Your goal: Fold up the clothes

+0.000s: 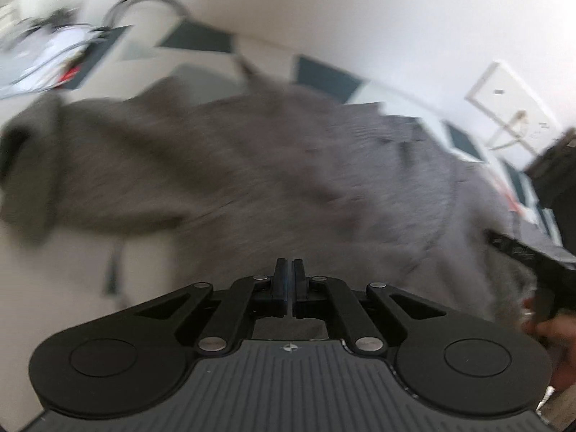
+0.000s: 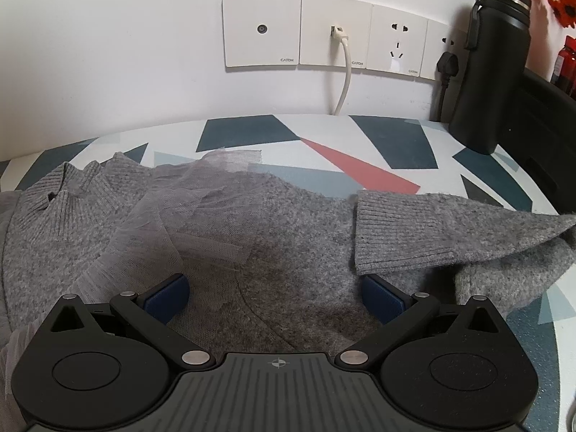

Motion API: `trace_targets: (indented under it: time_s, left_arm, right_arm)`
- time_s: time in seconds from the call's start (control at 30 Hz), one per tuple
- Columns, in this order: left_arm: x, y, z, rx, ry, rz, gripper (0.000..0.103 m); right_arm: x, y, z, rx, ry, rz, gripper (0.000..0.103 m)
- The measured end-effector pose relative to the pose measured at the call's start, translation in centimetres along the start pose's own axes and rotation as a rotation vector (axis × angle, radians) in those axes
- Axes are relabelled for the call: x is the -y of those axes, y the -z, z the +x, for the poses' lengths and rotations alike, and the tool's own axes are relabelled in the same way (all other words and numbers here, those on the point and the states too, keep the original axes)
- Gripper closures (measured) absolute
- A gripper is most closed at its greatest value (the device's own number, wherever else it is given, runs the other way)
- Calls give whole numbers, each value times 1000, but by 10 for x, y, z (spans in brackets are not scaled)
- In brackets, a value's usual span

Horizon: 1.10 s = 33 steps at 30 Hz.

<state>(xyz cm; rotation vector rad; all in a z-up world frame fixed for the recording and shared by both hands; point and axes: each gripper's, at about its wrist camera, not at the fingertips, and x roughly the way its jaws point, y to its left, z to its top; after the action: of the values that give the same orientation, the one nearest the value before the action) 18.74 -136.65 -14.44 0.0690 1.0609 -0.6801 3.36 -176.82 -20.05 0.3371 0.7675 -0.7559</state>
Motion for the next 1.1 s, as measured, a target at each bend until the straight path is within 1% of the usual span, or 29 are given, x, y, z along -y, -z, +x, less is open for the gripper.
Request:
trace_targets:
  time_s: [0.03,0.07,0.1,0.17,0.23,0.27,0.3,0.33,0.37,0.47,0.53,0.63,0.7,0.77,0.8,0.83,0.93,0.97,1.0,1.03,1.1]
  left_arm:
    - [9,-3,-2,20,11,38,98]
    - [18,-6,-4,41,21,76,87]
    - [27,-9,-6,61,32,114,69]
    - [48,-14,-3,100,76,175,51]
    - [61,-18,13,110,55,215,51]
    - [67,-20,21,112,38,232,54]
    - [73,-22,30,114,20,249,70]
    - [73,-23,37,111,10,248,84]
    - [68,-24,40,109,18,221,99]
    - [47,-24,35,108,61,115,102]
    - [31,-17,24,92,82,59,102]
    - [11,0,11,40,94,11,102]
    - [2,9,2,14,65,-9,103]
    - [-3,14,-3,-3,4,-1,102]
    - [-6,14,-5,-10,-7,3,98]
    - [-8,15,-7,-15,-10,4,97]
    - [-7,17,-17,18,-44,83,87]
    - [-6,18,-20,27,-56,110,78]
    - [-6,19,-22,33,-68,135,67]
    - [-6,21,-25,38,-75,150,64]
    - [-9,25,-29,42,-88,169,61]
  right_arm:
    - [0,0,0,0,0,0,1]
    - [0,0,0,1,1,0,1]
    - [0,0,0,1,2,1,1]
    - [-1,0,0,1,6,4,1]
    - [-1,0,-1,0,9,7,1]
    - [-1,0,-1,0,11,8,1]
    - [-2,0,-1,-1,12,10,1]
    - [-2,0,-1,-2,13,11,1]
    - [-2,0,-1,-2,12,10,1]
    - [-1,1,-2,1,6,5,1]
    - [-1,2,-2,7,3,2,1]
    - [-1,3,-3,12,1,1,1]
    - [0,2,-3,10,-4,-3,1]
    - [0,2,-4,7,-8,-6,1]
    - [0,2,-4,3,-9,-7,1]
    - [1,2,-5,-1,-9,-7,1]
    - [2,2,-9,-23,-5,-8,1]
    - [2,3,-11,-30,-1,-12,1]
    - [2,4,-14,-33,4,-17,1]
    - [2,6,-18,-33,11,-22,1]
    - [0,9,-26,-30,19,-32,1]
